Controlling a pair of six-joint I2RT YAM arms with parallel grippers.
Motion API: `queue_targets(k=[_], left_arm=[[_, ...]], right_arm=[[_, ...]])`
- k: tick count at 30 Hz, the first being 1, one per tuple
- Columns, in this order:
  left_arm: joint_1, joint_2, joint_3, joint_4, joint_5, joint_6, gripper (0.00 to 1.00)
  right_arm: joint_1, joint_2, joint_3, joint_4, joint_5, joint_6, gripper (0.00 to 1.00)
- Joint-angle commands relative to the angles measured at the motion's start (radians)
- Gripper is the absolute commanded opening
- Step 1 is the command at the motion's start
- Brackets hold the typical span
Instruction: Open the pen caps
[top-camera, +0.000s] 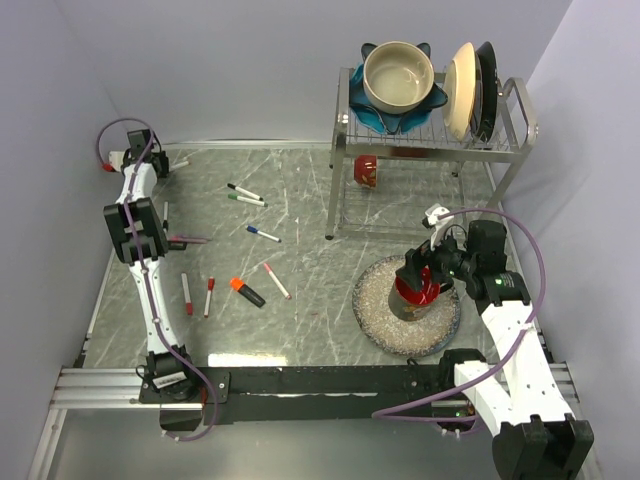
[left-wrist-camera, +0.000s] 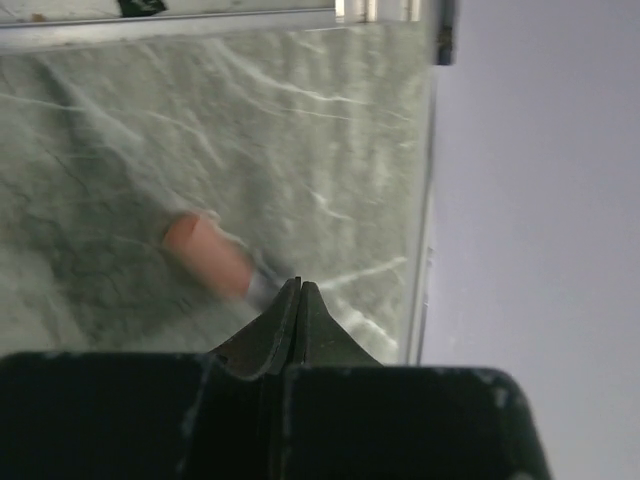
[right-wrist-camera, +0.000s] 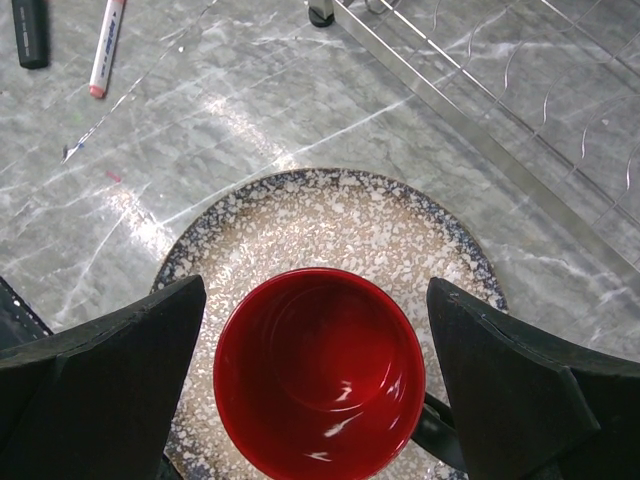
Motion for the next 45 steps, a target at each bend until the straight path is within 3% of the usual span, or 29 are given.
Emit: queue_targets(k=[1, 9, 18, 31, 34, 35, 41, 45], left_arm=[[0.004, 0.026, 0.051, 0.034, 0.006, -0.015, 0.01], [0.004, 0.006, -0.004, 0.034, 0.018, -0.021, 0.01], [0.004, -0.100, -0.179, 0.028, 0.087, 0.022, 0.03], [-0.019, -0.397, -0.602, 0.074, 0.176, 0.192, 0.07], [-0.019, -0.445, -0.685, 0.111, 0.193, 0.201, 0.12], [-0.011, -0.449, -0.685, 0.102, 0.194, 0.209, 0.19], [0.001, -0.432, -0.502, -0.004, 0.231, 0.365, 0.39], [0.006, -0.509, -0.538, 0.086, 0.254, 0.488, 0.52]], right_arm=[[0.004, 0.006, 0.051, 0.000, -0.022, -0.017, 1.00], [0.004, 0.004, 0.051, 0.000, -0.022, -0.019, 1.00], [0.011, -0.025, 0.045, 0.019, -0.005, -0.014, 1.00], [0.069, -0.079, 0.026, 0.049, 0.055, -0.013, 1.00], [0.075, -0.088, 0.025, 0.052, 0.056, -0.014, 1.00], [0.078, -0.086, 0.022, 0.054, 0.055, -0.016, 1.00], [0.090, -0.082, 0.020, 0.054, 0.062, -0.020, 1.00], [0.100, -0.079, 0.019, 0.055, 0.072, -0.023, 1.00]])
